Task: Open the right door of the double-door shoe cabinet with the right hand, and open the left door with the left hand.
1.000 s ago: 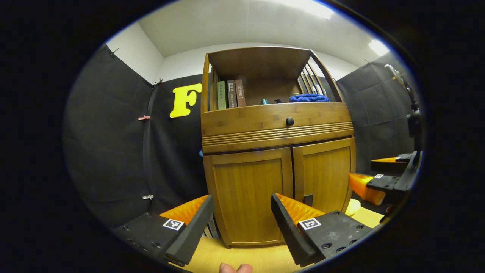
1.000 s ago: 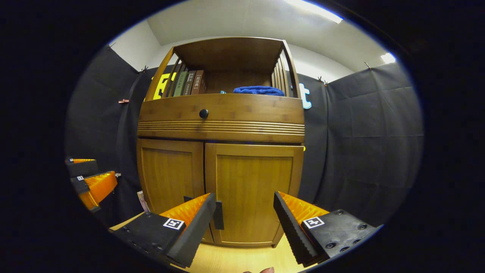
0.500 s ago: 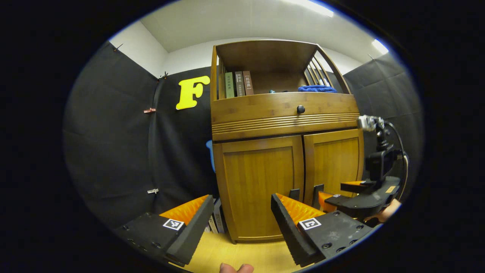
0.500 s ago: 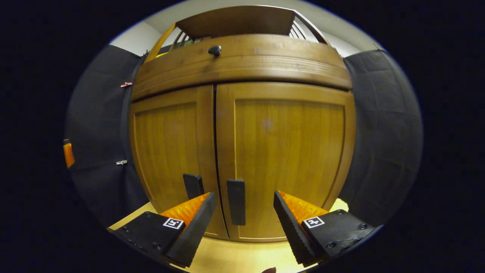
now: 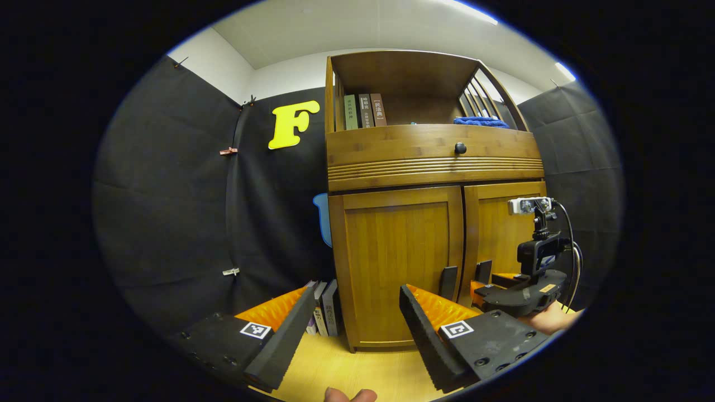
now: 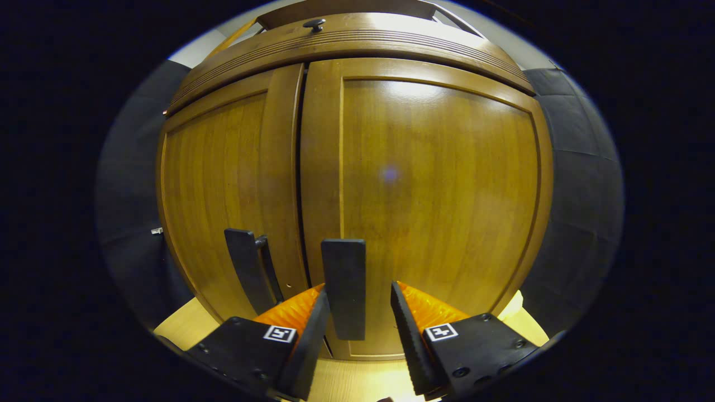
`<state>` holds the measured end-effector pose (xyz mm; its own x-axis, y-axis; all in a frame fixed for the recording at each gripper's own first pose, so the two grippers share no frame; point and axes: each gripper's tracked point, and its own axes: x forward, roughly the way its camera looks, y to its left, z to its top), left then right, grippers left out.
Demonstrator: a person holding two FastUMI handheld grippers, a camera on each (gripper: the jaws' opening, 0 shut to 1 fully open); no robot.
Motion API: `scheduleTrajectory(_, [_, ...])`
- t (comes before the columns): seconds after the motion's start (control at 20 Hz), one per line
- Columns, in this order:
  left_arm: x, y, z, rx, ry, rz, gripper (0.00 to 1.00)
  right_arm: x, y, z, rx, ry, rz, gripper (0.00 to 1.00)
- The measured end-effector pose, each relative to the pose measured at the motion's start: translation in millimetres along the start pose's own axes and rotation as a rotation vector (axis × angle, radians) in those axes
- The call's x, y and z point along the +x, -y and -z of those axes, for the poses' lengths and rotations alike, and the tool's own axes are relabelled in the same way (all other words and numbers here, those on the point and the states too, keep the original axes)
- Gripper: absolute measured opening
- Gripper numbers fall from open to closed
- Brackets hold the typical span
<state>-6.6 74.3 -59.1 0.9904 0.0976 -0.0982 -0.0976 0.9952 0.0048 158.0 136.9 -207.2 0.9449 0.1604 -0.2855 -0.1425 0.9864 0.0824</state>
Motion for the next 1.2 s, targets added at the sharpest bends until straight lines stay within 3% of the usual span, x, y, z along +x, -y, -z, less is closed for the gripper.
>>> scheduleTrajectory(0.05, [0.2, -2.3, -0.9, 0.001, 0.001, -0.004, 0.94, 3.1, -2.0, 4.8, -0.011, -0.005, 0.012, 0.48])
scheduleTrajectory(0.2, [-0.4, -6.1, 1.2, -0.001, -0.003, -0.013, 0.94, 0.3, 1.2, 4.2, 0.018, -0.006, 0.031, 0.39])
scheduleTrajectory(0.25, [-1.7, -7.1, 0.7, 0.000, -0.003, -0.015, 0.94, -0.2, 0.2, 3.5, 0.036, -0.001, 0.026, 0.29])
scheduleTrajectory(0.3, [-3.4, -8.2, 1.5, 0.002, -0.004, -0.018, 0.94, 1.6, 0.8, 5.3, 0.025, -0.005, 0.013, 0.32])
scheduleTrajectory(0.35, [-5.5, -9.1, 1.1, 0.003, -0.003, -0.021, 0.94, -0.1, 1.2, 4.7, 0.017, -0.007, 0.000, 0.25])
scheduleTrajectory(0.5, [-14.4, -9.7, 1.7, 0.001, -0.005, -0.029, 0.94, -6.4, 0.4, 5.8, 0.045, -0.035, -0.047, 0.24])
scheduleTrajectory(0.8, [-31.2, 5.2, 0.4, -0.009, -0.006, -0.017, 0.92, -64.1, 11.7, 8.1, 0.087, -0.036, -0.114, 0.24])
scheduleTrajectory(1.2, [-51.6, 36.8, -2.2, -0.002, 0.000, 0.029, 0.95, -136.9, 55.1, 22.6, 0.092, -0.034, -0.131, 0.24])
